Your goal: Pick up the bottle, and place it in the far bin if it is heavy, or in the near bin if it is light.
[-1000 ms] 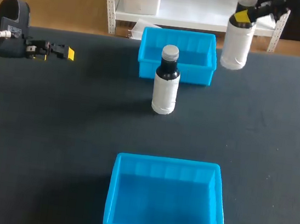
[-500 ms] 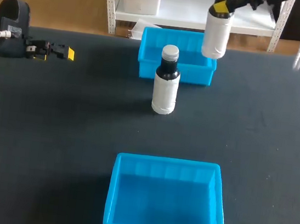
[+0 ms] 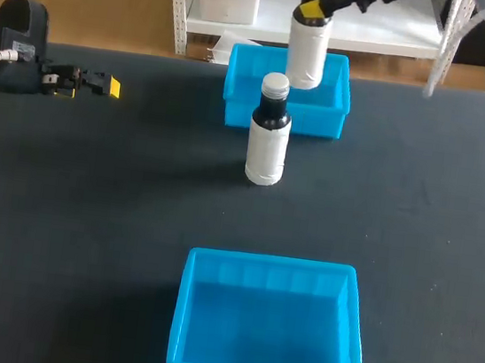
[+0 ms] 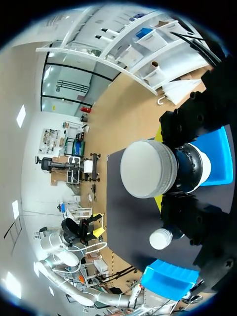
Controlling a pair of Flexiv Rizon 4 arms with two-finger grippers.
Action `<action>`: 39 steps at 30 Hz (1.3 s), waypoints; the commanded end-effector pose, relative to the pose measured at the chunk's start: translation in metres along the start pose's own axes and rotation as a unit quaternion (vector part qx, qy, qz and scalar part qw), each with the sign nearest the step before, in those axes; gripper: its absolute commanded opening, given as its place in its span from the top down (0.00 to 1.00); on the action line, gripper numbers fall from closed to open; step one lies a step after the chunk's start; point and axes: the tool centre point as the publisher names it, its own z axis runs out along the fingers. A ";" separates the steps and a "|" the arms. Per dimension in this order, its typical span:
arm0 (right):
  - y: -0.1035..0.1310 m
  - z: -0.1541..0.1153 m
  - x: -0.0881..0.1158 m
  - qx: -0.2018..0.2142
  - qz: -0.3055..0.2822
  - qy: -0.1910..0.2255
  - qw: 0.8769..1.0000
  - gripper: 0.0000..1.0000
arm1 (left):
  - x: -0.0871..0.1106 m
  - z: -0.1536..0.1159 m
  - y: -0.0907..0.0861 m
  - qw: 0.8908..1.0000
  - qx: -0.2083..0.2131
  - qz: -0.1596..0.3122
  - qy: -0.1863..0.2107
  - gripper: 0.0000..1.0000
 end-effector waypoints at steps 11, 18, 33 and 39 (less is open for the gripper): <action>-0.021 0.064 -0.002 -0.085 -0.011 -0.006 0.996 1.00 | 0.000 0.000 0.000 1.000 0.000 0.000 0.000 0.00; -0.029 0.081 0.006 -0.099 -0.009 -0.005 0.995 1.00 | 0.000 0.000 0.000 1.000 0.000 0.000 0.000 0.00; -0.042 0.103 0.020 -0.119 0.004 -0.009 0.993 1.00 | 0.000 0.000 0.000 1.000 0.000 0.000 0.000 0.00; -0.045 0.111 0.025 -0.123 0.011 -0.005 0.992 1.00 | 0.000 0.000 0.000 1.000 0.000 0.000 0.000 0.00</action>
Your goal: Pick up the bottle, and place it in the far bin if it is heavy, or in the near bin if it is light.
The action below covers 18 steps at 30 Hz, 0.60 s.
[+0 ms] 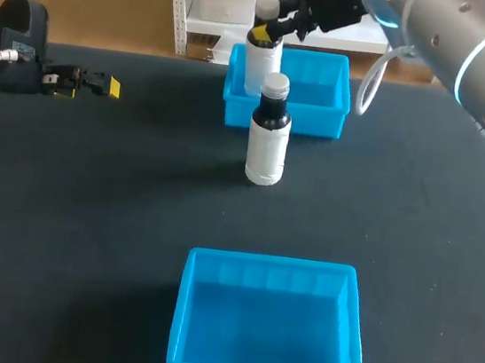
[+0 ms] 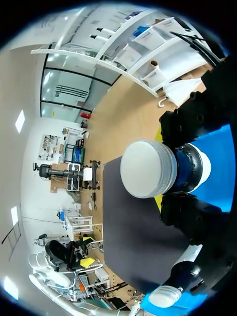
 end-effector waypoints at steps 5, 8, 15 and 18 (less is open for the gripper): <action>-0.015 0.014 0.000 -0.162 0.009 0.002 0.987 1.00 | 0.000 0.000 0.000 1.000 0.000 0.000 0.000 0.00; -0.016 0.015 0.002 -0.162 0.012 0.002 0.987 1.00 | 0.000 0.000 0.000 1.000 0.000 0.000 0.000 0.00; -0.016 0.018 0.006 -0.165 0.019 0.004 0.986 1.00 | 0.000 0.000 0.000 1.000 0.000 0.000 0.000 0.00; -0.016 0.019 0.009 -0.166 0.022 0.006 0.986 1.00 | 0.000 0.000 0.000 1.000 0.000 0.000 0.000 0.00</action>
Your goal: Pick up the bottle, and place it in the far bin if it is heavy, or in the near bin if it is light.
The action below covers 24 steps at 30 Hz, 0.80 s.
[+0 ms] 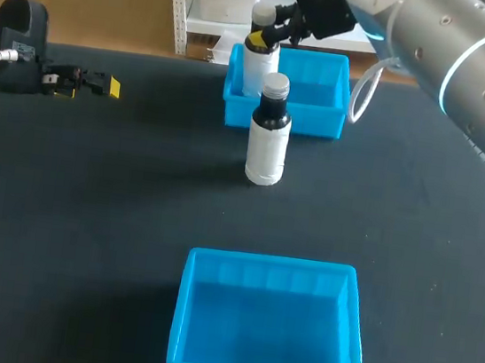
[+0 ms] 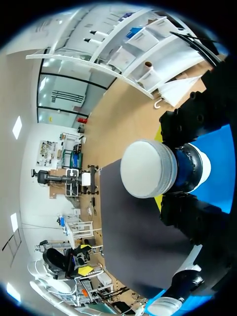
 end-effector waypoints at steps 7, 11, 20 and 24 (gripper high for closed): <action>-0.014 0.010 0.000 -0.186 0.009 0.005 0.982 1.00 | 0.000 0.000 0.000 1.000 0.000 0.000 0.000 0.00; -0.014 0.012 0.001 -0.188 0.011 0.006 0.982 1.00 | 0.000 0.000 0.000 1.000 0.000 0.000 0.000 0.00; -0.015 0.008 0.002 -0.187 0.019 0.012 0.982 0.00 | 0.000 0.000 0.000 1.000 0.000 0.000 0.000 0.00; -0.016 -0.004 0.005 -0.175 0.029 0.016 0.984 0.00 | 0.000 0.000 0.000 1.000 0.000 0.000 0.000 0.00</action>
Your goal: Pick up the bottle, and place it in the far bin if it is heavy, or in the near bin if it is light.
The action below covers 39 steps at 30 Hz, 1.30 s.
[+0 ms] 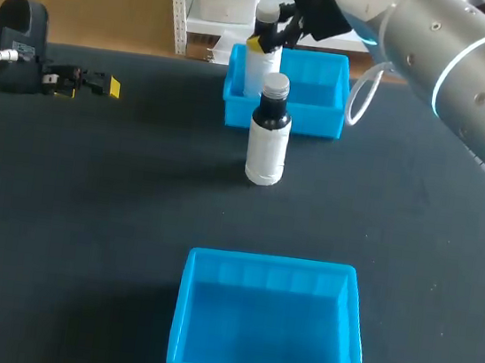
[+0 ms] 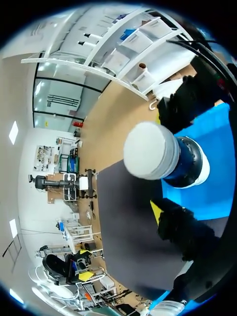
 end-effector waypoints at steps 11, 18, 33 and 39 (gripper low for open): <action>-0.003 -0.076 0.025 -0.125 0.034 0.020 0.991 0.00 | 0.000 0.000 0.000 1.000 0.000 0.000 0.000 0.00; 0.016 -0.128 0.046 -0.086 0.053 0.026 0.995 0.00 | 0.000 0.000 0.000 1.000 0.000 0.000 0.000 0.00; 0.088 -0.203 0.079 -0.038 0.052 0.032 0.997 0.00 | 0.000 0.000 0.000 1.000 0.000 0.000 0.000 0.00; 0.114 -0.206 0.086 -0.033 0.027 0.020 0.999 0.00 | 0.000 0.000 0.000 1.000 0.000 0.000 0.000 0.00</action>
